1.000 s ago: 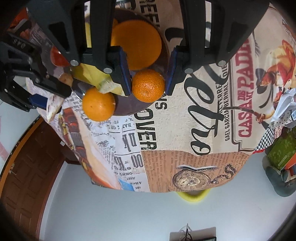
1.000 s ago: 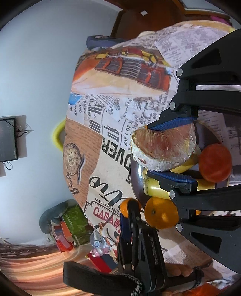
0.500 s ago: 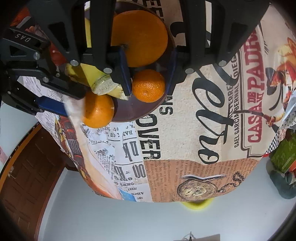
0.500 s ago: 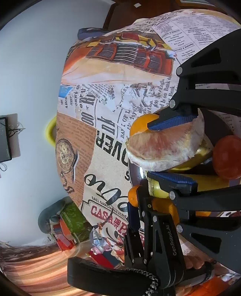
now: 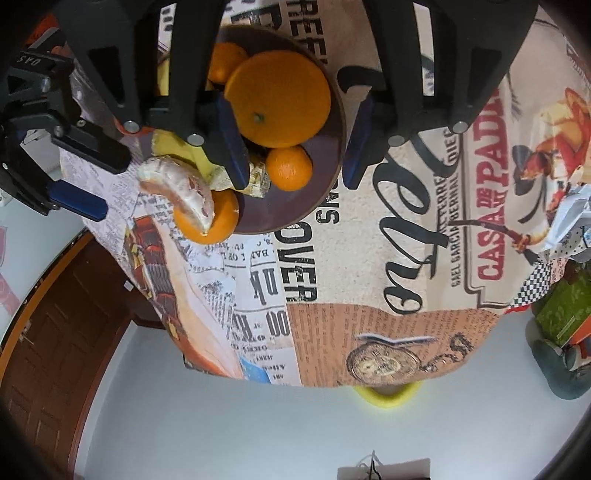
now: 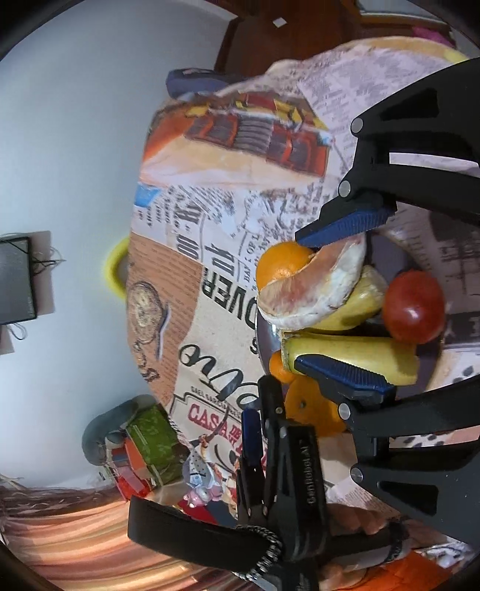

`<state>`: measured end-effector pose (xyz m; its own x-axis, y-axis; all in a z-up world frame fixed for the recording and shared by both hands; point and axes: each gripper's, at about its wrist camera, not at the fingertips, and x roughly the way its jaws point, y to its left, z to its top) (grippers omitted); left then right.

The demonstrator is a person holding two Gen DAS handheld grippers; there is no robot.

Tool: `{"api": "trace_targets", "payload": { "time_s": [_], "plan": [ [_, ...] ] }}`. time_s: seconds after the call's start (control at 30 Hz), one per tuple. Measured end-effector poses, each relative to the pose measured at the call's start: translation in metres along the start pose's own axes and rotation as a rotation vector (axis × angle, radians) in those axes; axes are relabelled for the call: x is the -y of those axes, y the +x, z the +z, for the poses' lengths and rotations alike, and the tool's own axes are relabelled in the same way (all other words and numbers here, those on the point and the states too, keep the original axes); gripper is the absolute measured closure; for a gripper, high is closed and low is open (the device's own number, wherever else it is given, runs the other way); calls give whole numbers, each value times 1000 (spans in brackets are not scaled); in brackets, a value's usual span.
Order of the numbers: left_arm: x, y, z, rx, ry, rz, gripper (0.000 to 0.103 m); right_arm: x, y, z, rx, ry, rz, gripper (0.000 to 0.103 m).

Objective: Organize fruits
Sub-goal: 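Release the tangerine onto the plate with the left tool while the right tool releases the bread roll, then grasp the small dark red grape on the cloth with the right tool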

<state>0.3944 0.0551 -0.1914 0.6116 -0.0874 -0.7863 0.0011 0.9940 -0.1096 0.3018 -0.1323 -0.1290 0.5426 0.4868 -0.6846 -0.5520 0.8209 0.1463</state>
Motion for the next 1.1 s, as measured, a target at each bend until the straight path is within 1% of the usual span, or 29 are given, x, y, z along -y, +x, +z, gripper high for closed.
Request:
{"api": "trace_targets", "payload": {
  "time_s": [0.2, 0.27, 0.5, 0.7, 0.87, 1.0, 1.03, 1.1],
  "plan": [
    [5, -57, -14, 84, 15, 17, 51, -6, -37, -4, 50, 27, 1, 42],
    [6, -78, -23, 102, 11, 7, 51, -10, -51, -7, 64, 38, 2, 42],
    [15, -135, -57, 140, 33, 15, 51, -28, -102, -23, 96, 25, -28, 42],
    [21, -172, -87, 155, 24, -14, 49, -43, -134, -40, 95, 19, -61, 41],
    [30, -193, -113, 162, 39, -28, 49, -51, -145, -68, 61, 27, -91, 41],
    [36, -204, -132, 168, 41, -52, 49, -48, -140, -90, -3, 42, -91, 41],
    [38, -205, -136, 166, 44, -56, 49, -46, -136, -97, -31, 43, -97, 41],
    [40, -206, -143, 160, 58, -61, 49, -45, -132, -109, -57, 42, -117, 41]
  ]
}}
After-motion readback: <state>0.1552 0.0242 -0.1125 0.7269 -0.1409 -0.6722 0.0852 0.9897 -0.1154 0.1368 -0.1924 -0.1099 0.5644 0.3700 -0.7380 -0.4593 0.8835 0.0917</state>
